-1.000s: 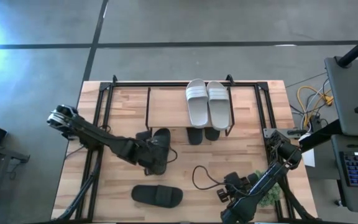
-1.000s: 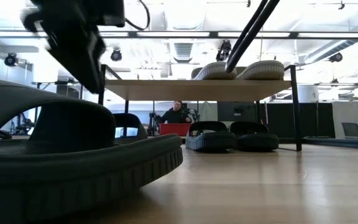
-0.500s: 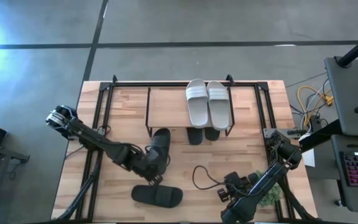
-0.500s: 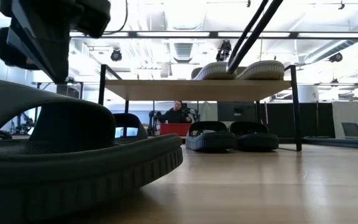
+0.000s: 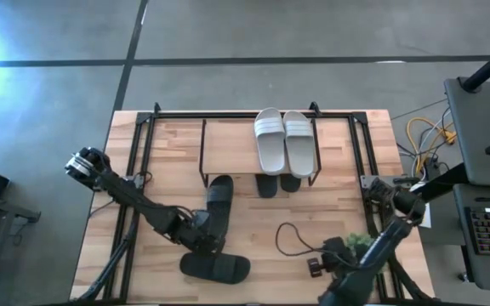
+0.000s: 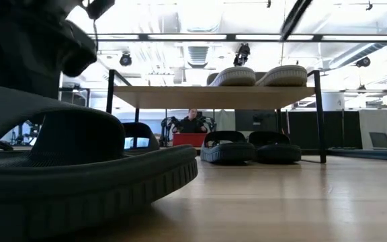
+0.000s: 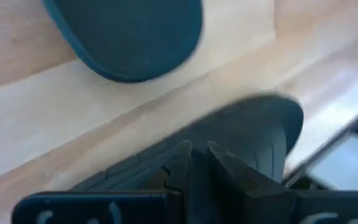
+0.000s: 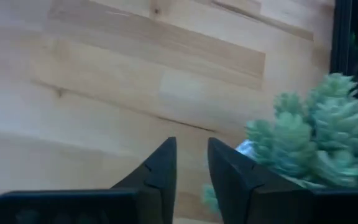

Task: Pick and place slides into the shelf
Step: Put the black slipper under the shelf

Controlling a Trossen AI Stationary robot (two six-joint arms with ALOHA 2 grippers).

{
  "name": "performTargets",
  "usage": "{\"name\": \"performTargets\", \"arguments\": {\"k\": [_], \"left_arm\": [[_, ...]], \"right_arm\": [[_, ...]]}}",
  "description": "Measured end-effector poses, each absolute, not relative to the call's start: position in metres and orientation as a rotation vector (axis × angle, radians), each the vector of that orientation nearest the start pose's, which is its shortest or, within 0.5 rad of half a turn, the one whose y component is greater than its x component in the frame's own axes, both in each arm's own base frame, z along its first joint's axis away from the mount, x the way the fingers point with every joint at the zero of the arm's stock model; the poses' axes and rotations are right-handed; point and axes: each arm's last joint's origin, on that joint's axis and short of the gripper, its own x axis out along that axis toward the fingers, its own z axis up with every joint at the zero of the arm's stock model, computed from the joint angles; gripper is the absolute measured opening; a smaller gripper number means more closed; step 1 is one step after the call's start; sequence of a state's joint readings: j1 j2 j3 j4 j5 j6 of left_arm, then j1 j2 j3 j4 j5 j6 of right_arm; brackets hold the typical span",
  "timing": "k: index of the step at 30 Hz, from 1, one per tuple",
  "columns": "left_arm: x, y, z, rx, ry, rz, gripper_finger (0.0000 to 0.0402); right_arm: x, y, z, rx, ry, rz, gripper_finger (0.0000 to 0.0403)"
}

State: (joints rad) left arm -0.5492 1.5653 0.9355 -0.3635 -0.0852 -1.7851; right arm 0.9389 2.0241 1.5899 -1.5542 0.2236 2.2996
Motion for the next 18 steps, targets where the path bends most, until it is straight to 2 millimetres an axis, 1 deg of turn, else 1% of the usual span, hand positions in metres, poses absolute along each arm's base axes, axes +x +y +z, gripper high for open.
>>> {"name": "performTargets", "arguments": {"k": [3, 5, 6, 9, 12, 15, 18], "left_arm": [[0.259, -0.160, 0.186, -1.330, 0.951, 0.584, 0.0030], [0.261, -0.161, 0.186, -1.364, 0.939, 0.607, 0.0030], [0.262, -0.161, 0.187, -1.367, 0.932, 0.613, 0.0030], [0.270, -0.164, 0.188, -1.379, 0.914, 0.619, 0.0030], [0.277, -0.166, 0.182, -1.381, 0.916, 0.654, 0.0030], [0.285, -0.169, 0.180, -1.377, 0.924, 0.675, 0.0030], [0.292, -0.173, 0.176, -1.368, 0.947, 0.691, 0.0030]], "right_arm": [[0.188, 0.275, 0.214, 0.589, 1.032, -1.205, 0.0050], [0.173, 0.273, 0.217, 0.544, 1.033, -1.161, 0.0022], [0.165, 0.271, 0.217, 0.514, 1.039, -1.136, 0.0016], [0.141, 0.262, 0.216, 0.420, 1.054, -1.090, 0.0009], [0.121, 0.250, 0.213, 0.364, 1.052, -1.068, 0.0008], [0.106, 0.237, 0.215, 0.349, 1.053, -1.047, 0.0008], [0.099, 0.226, 0.220, 0.376, 1.046, -1.034, 0.0008]]}}
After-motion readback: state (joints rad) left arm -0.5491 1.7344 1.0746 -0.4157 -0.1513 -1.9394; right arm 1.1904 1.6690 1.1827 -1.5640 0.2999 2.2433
